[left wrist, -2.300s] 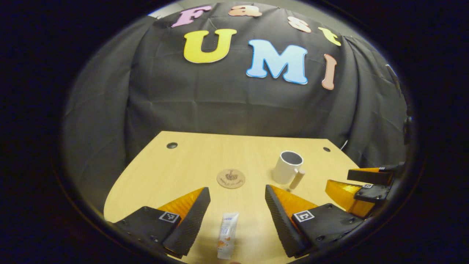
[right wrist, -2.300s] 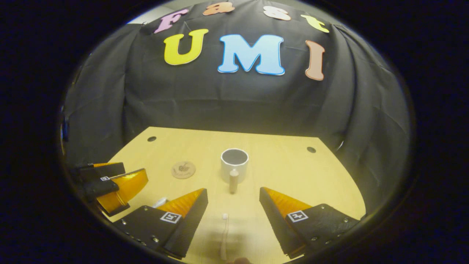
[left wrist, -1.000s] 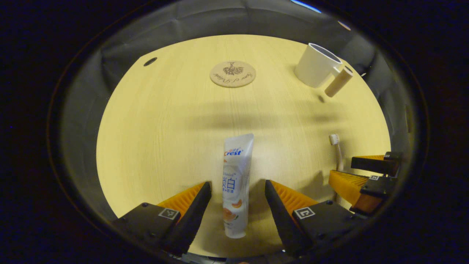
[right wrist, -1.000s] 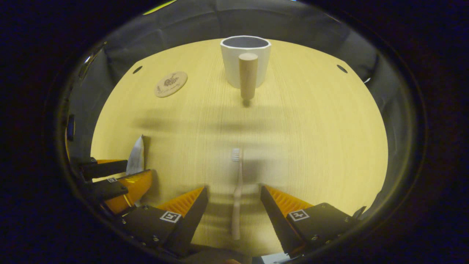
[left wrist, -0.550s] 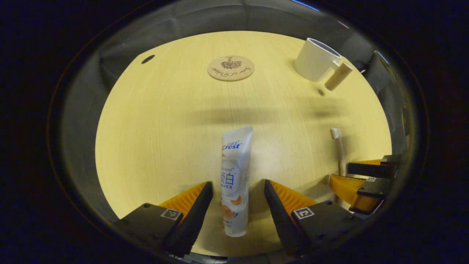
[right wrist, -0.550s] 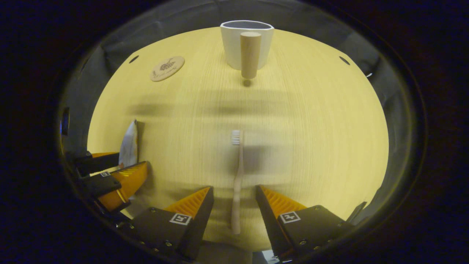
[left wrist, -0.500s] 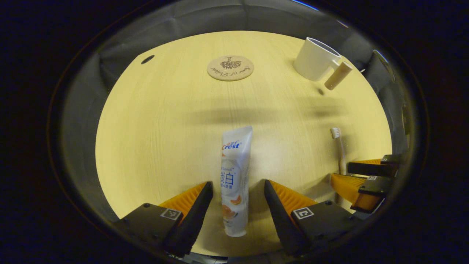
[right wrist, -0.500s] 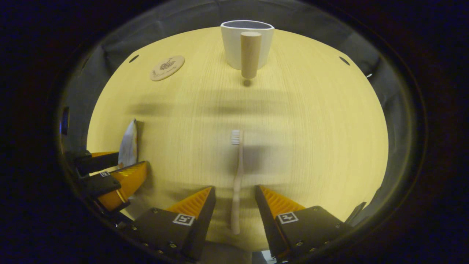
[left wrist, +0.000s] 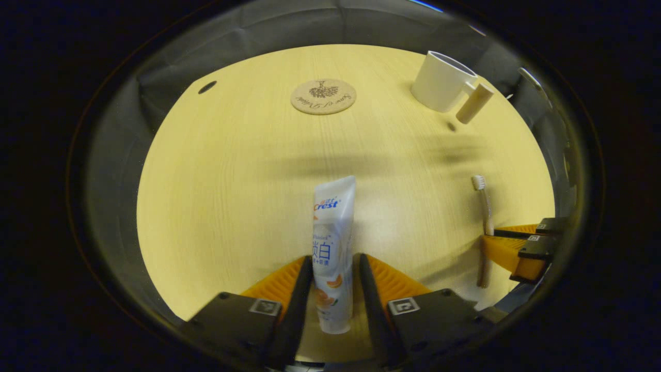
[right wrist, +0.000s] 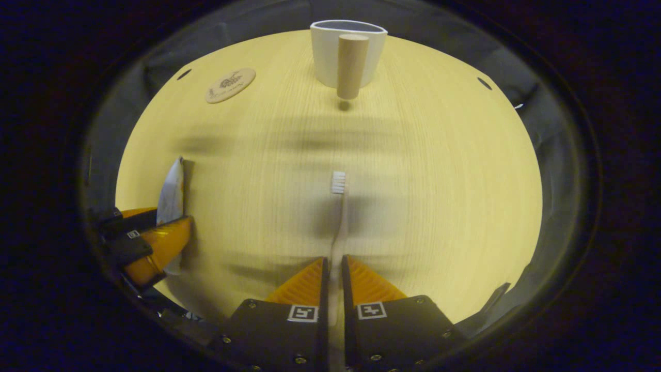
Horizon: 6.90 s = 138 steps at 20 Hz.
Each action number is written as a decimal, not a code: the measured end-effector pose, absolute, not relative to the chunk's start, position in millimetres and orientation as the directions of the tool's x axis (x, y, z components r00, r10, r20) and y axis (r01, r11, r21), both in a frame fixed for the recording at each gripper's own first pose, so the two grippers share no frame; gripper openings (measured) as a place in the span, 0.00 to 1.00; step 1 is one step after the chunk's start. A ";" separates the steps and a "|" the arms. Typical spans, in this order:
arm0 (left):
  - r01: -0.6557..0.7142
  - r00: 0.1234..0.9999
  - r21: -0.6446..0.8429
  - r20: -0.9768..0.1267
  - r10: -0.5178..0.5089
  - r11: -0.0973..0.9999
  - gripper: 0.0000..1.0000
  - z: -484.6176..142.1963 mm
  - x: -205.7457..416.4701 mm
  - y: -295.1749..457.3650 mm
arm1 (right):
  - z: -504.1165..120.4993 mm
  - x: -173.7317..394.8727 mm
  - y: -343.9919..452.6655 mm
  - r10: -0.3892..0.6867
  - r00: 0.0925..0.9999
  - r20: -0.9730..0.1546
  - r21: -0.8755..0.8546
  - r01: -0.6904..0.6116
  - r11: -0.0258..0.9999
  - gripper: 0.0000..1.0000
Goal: Put the toothbrush and toothpaste on the desktop into the cup, then pick up the cup and place it on the coaster on the desktop.
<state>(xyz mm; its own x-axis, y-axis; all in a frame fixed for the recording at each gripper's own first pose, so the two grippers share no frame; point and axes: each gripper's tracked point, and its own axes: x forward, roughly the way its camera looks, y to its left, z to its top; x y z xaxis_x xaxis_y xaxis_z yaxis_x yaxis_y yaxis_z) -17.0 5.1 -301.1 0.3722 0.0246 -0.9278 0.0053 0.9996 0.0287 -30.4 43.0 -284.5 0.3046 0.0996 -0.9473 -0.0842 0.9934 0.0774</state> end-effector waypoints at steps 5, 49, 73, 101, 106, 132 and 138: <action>0.020 0.372 0.030 -0.928 0.020 0.999 0.47 -301.4 -17.6 6.1 | -282.3 -25.1 41.6 0.124 0.323 -0.938 0.108 -0.067 0.992 0.06; 0.042 0.909 -0.034 -0.413 -0.052 0.999 0.22 -89.5 122.2 -34.6 | -45.3 121.6 34.6 0.282 0.926 -0.250 0.169 -0.245 0.955 0.04; -0.034 0.966 -0.137 -0.258 -0.002 0.990 0.22 -66.7 161.5 -17.2 | -115.0 234.2 36.6 0.263 0.914 -0.309 0.071 -0.254 0.965 0.04; 0.168 0.985 -0.176 -0.006 -0.171 0.970 0.22 -15.6 212.6 -144.0 | -72.3 132.2 -86.5 0.154 0.962 -0.224 0.083 -0.139 0.987 0.94; 0.210 0.978 -0.207 0.039 -0.207 0.955 0.21 -20.6 236.2 -169.2 | -91.9 113.2 -108.2 0.127 0.951 -0.282 0.119 -0.096 0.988 0.95; 0.270 0.955 -0.203 -0.069 -0.289 0.941 0.84 -86.8 265.2 -193.1 | -143.6 91.7 -91.6 0.149 0.887 -0.438 0.146 -0.094 0.985 0.95; 0.258 0.959 -0.208 -0.065 -0.277 0.943 0.96 -81.2 256.4 -185.7 | -141.2 95.2 -85.3 0.162 0.888 -0.431 0.150 -0.106 0.983 0.95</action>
